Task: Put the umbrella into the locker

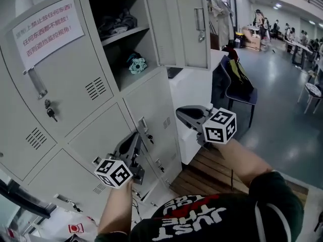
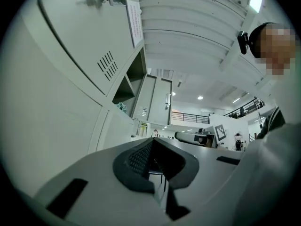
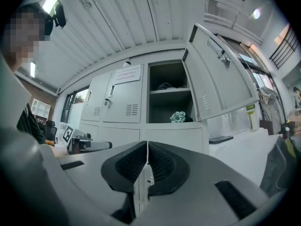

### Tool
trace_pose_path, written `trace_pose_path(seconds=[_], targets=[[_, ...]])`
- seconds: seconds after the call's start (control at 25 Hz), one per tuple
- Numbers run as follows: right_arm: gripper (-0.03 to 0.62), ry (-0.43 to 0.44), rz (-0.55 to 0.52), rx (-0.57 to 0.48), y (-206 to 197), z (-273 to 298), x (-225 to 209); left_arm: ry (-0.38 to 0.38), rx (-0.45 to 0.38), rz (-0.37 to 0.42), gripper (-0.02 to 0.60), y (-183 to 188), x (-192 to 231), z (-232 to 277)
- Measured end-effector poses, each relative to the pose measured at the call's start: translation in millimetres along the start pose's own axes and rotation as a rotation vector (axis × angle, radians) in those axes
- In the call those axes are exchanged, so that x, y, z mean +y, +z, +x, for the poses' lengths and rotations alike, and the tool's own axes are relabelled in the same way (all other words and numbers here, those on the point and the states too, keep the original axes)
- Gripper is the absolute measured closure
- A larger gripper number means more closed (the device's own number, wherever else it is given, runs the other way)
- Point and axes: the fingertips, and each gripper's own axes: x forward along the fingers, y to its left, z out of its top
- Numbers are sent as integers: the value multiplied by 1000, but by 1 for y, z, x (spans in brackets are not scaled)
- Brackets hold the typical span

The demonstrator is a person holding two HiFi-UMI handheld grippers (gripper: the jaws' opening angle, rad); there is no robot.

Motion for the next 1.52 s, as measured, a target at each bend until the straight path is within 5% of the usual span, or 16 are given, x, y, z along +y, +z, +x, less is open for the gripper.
trace_pose_path(seconds=[0.52, 1.52], targets=[[560, -81, 80, 44, -82, 22, 73, -58, 114, -27, 572, -48, 31, -87], [562, -89, 92, 57, -93, 22, 69, -62, 119, -23, 572, -51, 33, -78]])
